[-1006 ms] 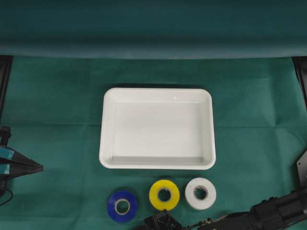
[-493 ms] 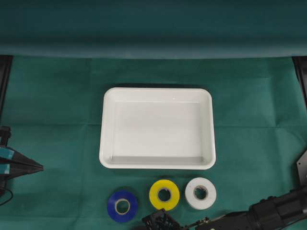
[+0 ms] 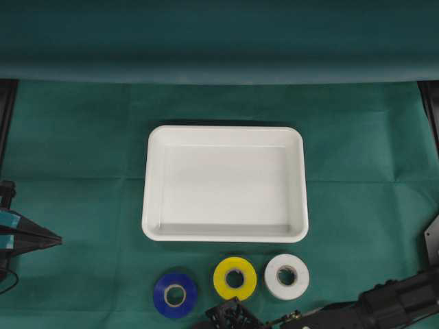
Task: Put the tape into the white case with the right arm.
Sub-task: 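Close the right gripper on the black tape roll's inner rim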
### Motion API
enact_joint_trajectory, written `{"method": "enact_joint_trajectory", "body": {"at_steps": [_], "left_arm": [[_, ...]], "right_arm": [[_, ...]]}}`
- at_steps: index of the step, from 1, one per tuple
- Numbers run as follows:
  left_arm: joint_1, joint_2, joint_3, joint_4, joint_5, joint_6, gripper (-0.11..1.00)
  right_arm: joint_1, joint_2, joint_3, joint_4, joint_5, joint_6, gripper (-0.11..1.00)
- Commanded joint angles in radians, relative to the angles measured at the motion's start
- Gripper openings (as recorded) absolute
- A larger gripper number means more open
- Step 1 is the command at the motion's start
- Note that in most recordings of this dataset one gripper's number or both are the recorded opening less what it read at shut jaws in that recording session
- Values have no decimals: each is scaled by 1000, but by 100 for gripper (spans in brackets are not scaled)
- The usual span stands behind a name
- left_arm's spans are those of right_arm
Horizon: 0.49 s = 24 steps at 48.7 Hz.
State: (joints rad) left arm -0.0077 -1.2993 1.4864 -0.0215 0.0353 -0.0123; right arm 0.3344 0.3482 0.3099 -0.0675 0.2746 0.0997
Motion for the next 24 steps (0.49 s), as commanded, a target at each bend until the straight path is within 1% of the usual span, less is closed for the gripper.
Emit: {"method": "enact_joint_trajectory", "body": {"at_steps": [1, 11, 24], "left_arm": [[-3, 9, -11, -3, -6, -2, 0], [-3, 8, -11, -2, -5, -2, 0], [-3, 9, -11, -2, -5, -2, 0]], "right_arm": [[-2, -81, -20, -2, 17, 2, 0], [-2, -143, -20, 0, 46, 2, 0], [-8, -141, -18, -3, 46, 2, 0]]}}
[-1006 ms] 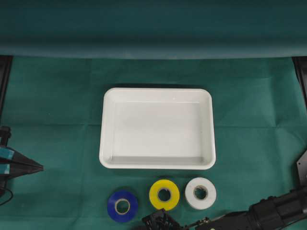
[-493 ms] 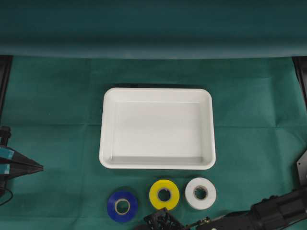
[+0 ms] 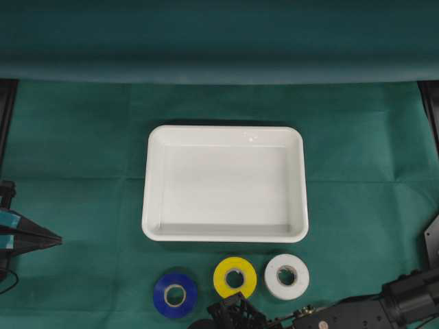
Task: Put the tape into the white case with the right arm.
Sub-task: 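Close the right gripper on the black tape roll's inner rim, then lift the black tape and carry it over the white tray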
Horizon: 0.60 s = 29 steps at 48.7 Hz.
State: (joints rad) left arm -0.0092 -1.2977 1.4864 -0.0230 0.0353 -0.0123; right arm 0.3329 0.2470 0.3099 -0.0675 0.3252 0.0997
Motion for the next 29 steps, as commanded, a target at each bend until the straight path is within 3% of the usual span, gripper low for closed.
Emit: {"method": "enact_joint_trajectory", "body": {"at_steps": [1, 13, 29], "left_arm": [[-2, 8, -11, 0, -5, -2, 0], [-2, 6, -9, 0, -6, -2, 0], [-2, 8, -9, 0, -6, -2, 0]], "right_arm": [[-11, -41, -20, -5, -3, 2, 0], [-87, -69, 5, -11, 26, 2, 0], [-232, -144, 66, -106, 54, 2, 0]]}}
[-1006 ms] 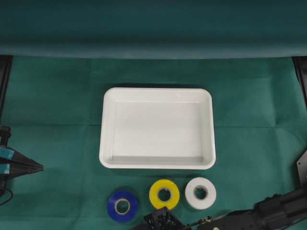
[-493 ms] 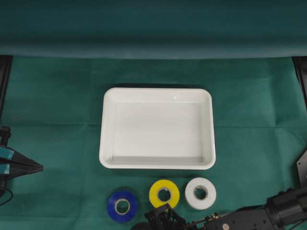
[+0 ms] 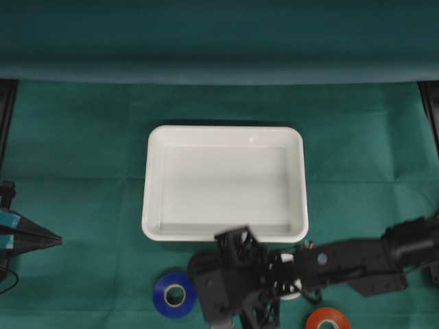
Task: Put the tape into the white case with the right arm.
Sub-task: 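Lift the black tape and carry it over the white tray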
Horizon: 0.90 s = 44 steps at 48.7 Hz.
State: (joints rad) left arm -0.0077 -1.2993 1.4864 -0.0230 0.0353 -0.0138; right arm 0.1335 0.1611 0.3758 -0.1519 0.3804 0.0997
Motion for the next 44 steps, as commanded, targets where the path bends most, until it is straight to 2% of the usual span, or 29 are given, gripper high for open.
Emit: {"method": "enact_joint_trajectory", "body": {"at_steps": [1, 16, 26, 37, 44], "left_arm": [[-3, 8, -9, 0, -5, 0, 0], [-3, 9, -9, 0, -6, 0, 0], [-3, 8, -9, 0, -6, 0, 0], [-3, 9, -9, -2, -6, 0, 0], [-3, 9, -9, -2, -5, 0, 0]], "right_arm": [[-41, -61, 5, -26, -3, 2, 0], [-179, -67, 34, -84, -18, 2, 0], [-264, -67, 58, -150, -61, 2, 0], [-342, -64, 74, -158, -117, 0, 0], [-359, -46, 74, -161, -137, 0, 0]]}}
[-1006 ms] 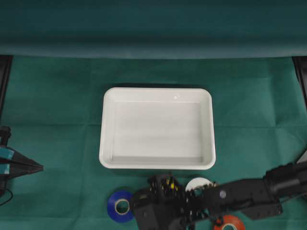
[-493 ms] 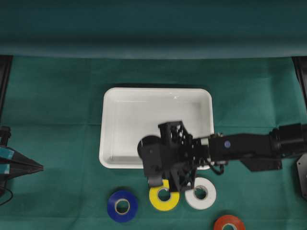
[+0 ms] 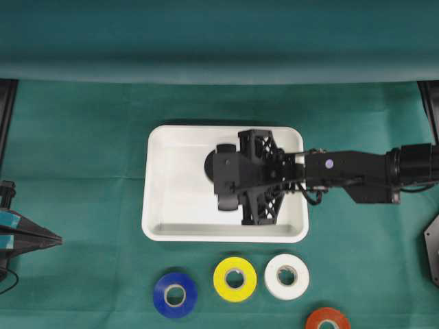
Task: Put the tape into the white case with the right arm.
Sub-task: 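Lift the black tape and carry it over the white tray, then lower the black tape into the tray and open the right gripper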
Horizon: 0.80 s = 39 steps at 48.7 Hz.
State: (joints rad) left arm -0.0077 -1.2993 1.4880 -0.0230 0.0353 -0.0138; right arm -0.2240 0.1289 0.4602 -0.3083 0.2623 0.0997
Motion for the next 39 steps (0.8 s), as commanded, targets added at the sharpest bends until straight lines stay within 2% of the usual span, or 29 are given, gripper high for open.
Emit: {"method": "enact_joint_trajectory", "body": {"at_steps": [1, 17, 22, 31, 33, 39], "left_arm": [[-3, 9, -11, -2, -5, 0, 0], [-3, 8, -11, -2, -6, 0, 0], [-3, 9, -11, -2, -6, 0, 0], [-3, 9, -11, -2, -5, 0, 0], [-3, 9, -11, -2, -6, 0, 0], [-3, 9, -11, -2, -6, 0, 0]], "right_arm": [[-3, -11, -11, -5, -20, 0, 0], [-5, 2, -9, -5, -15, 0, 1], [-5, 3, -8, -5, -9, 0, 19], [-5, 3, -5, -6, -9, 0, 73], [-5, 2, -5, -5, -9, 0, 76], [-5, 2, -3, -6, -9, 2, 74]]}}
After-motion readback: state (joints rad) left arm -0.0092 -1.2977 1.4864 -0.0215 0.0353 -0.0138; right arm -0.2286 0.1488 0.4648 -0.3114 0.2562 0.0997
